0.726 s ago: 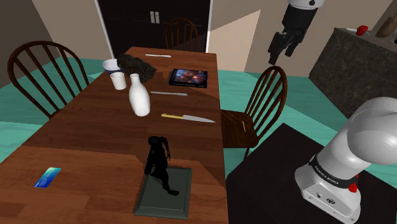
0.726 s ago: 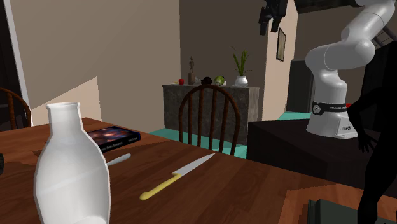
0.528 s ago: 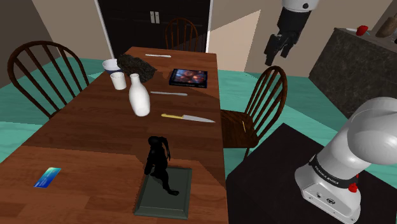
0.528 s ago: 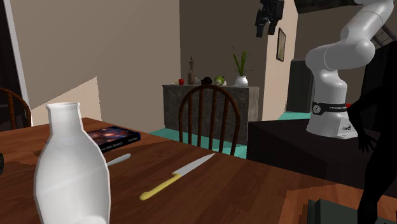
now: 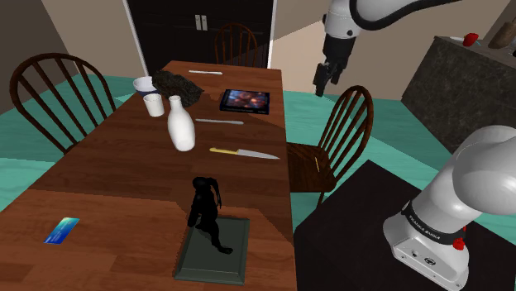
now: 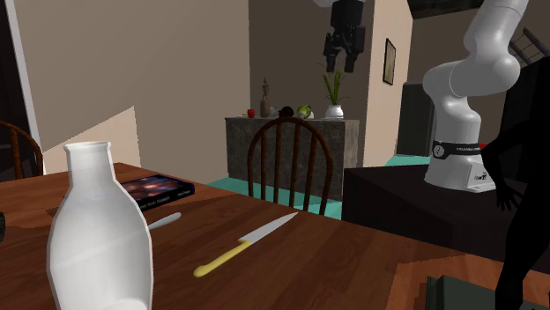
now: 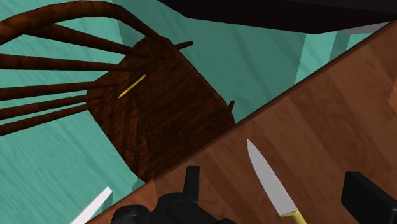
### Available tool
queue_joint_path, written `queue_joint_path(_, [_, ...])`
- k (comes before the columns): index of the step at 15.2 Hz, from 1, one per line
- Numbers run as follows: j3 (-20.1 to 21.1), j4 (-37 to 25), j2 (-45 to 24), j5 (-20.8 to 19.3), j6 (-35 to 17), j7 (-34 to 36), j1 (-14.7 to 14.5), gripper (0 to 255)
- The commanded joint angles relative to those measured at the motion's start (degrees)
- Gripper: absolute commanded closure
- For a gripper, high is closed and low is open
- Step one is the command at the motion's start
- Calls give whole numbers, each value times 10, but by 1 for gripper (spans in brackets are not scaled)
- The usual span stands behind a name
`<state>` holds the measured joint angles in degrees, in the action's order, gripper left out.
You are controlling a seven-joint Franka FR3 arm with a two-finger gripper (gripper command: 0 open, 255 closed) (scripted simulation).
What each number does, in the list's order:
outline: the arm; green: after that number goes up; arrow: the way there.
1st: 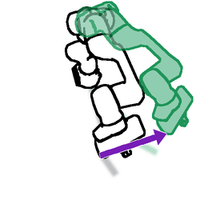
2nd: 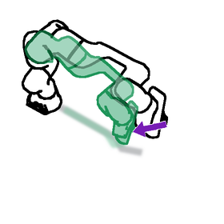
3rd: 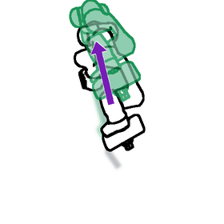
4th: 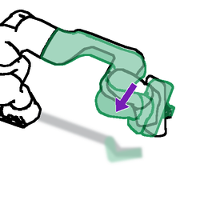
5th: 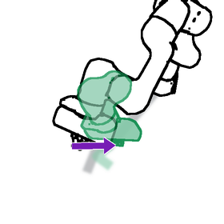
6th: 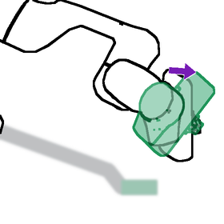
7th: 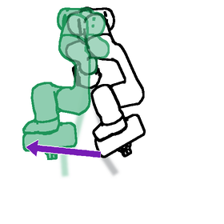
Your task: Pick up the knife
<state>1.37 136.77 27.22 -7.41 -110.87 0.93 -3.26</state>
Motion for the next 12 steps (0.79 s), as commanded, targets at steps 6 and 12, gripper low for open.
queue_joint_path(6, [-4,-58,-160,-11,-87,-63,-13,0])
queue_joint_path(12, [3,-134,-295,-21,-134,-111,-23,0])
